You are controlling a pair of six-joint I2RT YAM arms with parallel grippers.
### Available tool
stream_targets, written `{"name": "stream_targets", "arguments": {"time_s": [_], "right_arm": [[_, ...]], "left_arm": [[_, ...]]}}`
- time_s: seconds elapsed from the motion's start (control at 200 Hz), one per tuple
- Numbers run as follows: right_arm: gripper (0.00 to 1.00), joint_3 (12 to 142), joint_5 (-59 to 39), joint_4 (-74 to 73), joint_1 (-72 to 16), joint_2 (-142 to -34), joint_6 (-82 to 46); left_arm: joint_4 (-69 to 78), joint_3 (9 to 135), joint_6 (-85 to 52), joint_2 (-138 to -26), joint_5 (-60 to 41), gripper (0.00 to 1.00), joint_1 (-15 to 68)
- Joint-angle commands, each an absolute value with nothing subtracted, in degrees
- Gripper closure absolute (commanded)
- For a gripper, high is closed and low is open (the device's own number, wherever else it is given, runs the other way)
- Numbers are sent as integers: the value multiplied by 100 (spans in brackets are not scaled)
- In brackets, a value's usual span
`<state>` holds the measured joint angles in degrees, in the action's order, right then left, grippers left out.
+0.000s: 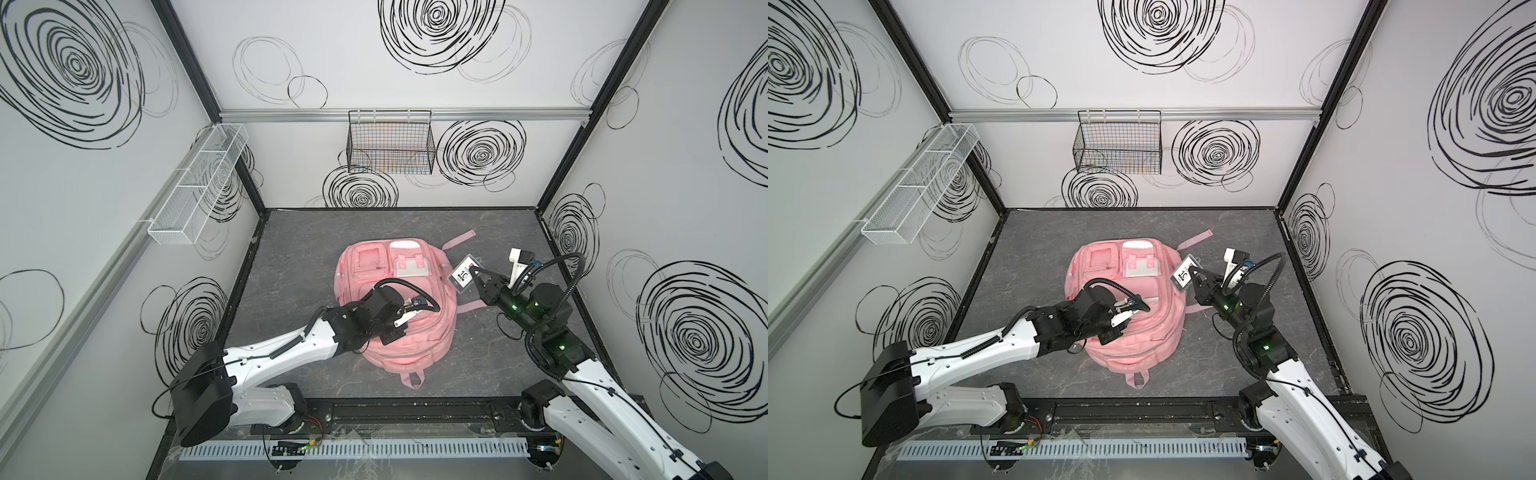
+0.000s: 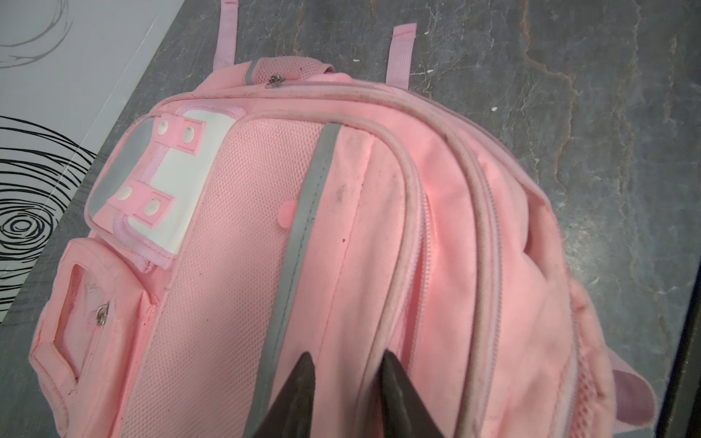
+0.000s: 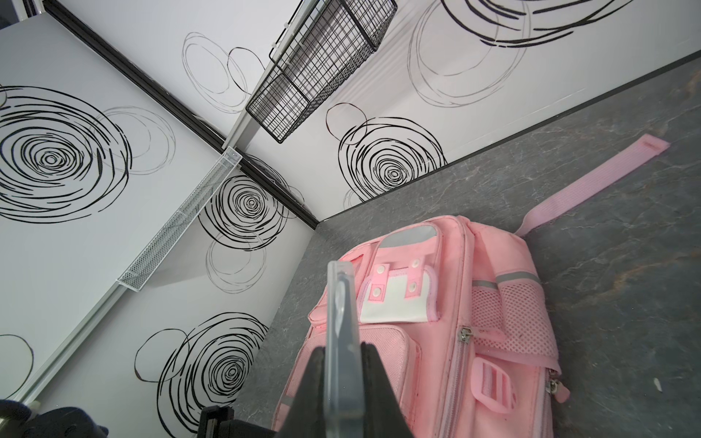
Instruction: Pack the student bag
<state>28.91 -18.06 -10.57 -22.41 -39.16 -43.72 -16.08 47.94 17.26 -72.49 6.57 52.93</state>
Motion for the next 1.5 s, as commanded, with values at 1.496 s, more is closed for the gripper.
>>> {"name": "stream_targets", "arguments": {"time_s": [1.496], "right_arm": [[94,2029,-741,-2081,-4570,-3869,-7965]], "left_arm": [[1983,4898,950,-6419,3866,100,6298]]}}
